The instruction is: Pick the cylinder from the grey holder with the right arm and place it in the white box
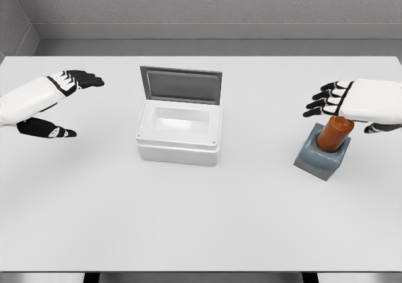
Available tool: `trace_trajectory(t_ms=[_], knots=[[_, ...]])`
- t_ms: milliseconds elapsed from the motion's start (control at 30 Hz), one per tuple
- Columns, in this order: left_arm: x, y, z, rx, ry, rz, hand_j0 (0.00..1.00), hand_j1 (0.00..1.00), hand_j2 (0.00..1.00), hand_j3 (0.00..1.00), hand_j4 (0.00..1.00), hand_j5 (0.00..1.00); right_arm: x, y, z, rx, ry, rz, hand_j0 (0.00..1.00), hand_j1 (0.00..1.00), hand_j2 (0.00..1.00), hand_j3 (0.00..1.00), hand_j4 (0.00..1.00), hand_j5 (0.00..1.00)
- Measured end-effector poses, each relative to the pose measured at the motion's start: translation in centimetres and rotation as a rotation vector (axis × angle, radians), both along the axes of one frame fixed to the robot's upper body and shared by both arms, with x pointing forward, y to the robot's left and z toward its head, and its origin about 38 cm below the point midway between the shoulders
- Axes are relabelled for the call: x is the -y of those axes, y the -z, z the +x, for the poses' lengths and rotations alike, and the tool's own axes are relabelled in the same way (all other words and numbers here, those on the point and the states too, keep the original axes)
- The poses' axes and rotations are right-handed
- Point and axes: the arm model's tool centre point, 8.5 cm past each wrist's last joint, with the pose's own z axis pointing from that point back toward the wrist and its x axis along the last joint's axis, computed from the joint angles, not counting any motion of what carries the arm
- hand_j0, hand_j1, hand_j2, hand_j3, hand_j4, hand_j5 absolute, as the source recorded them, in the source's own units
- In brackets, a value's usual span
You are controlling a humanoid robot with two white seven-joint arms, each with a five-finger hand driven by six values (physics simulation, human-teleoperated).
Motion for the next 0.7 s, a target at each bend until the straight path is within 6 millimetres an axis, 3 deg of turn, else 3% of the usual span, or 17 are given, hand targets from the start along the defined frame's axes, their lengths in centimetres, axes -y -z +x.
trace_trajectory(t_ms=[333, 533, 700], knots=[[0.7, 0.0, -0.6, -0.179, 0.078, -0.222, 1.00, 1.00, 1.00, 1.00, 1.00, 1.00, -0.8, 1.5, 0.1, -0.011, -0.022, -0.029, 1.00, 1.00, 1.00, 1.00, 1.00, 1.00], [1.4, -0.2, -0.8, -0.266, 0.165, -0.273, 1.00, 1.00, 1.00, 1.00, 1.00, 1.00, -0.9, 2.2, 0.3, -0.012, -0.024, -0.057, 0.91, 0.91, 0.91, 0.91, 0.91, 0.91], [1.5, -2.4, 0.8, -0.340, 0.155, -0.414, 1.00, 1.00, 1.00, 1.00, 1.00, 1.00, -0.8, 2.5, 0.2, -0.019, -0.023, -0.075, 0.80, 0.80, 0.80, 0.80, 0.80, 0.80]])
